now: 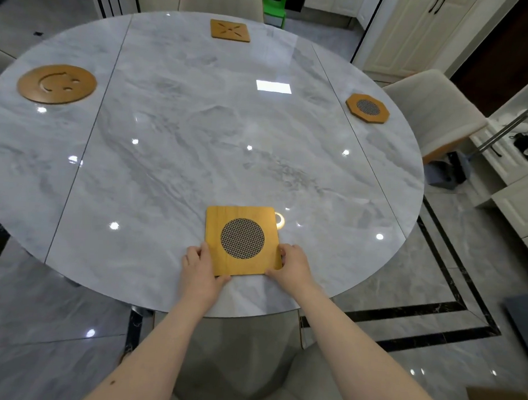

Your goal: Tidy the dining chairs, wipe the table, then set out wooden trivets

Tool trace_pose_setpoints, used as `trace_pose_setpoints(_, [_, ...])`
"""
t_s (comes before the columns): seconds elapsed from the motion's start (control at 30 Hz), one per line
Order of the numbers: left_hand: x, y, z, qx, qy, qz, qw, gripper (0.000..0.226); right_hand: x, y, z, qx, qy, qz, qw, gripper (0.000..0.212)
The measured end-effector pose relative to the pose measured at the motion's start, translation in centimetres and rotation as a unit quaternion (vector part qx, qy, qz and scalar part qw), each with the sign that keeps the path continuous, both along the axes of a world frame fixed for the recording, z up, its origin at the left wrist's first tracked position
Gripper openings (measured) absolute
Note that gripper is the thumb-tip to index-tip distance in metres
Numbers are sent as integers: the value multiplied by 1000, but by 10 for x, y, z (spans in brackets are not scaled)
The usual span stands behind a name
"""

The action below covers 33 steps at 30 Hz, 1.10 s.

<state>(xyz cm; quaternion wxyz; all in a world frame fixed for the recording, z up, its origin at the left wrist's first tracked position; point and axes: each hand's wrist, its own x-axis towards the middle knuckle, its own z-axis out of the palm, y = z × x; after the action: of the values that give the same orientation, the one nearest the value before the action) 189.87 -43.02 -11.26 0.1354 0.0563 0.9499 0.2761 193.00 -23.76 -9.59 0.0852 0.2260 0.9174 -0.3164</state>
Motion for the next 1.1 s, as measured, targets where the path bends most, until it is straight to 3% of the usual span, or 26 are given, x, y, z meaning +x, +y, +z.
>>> trace_pose_setpoints(0.63, [3,3,6,-18,-14,6,1000,87,-1,-1,3,5,-22,8,1000,49])
trace_pose_setpoints(0.87, [8,2,12,-12,-16,-12,1000,74,3,-6,6,22,-56,21,998,40])
trace_pose_setpoints(1.1, [6,-10,25,-5,-56,-58,997,62,17,-24,19,97,-82,17,992,46])
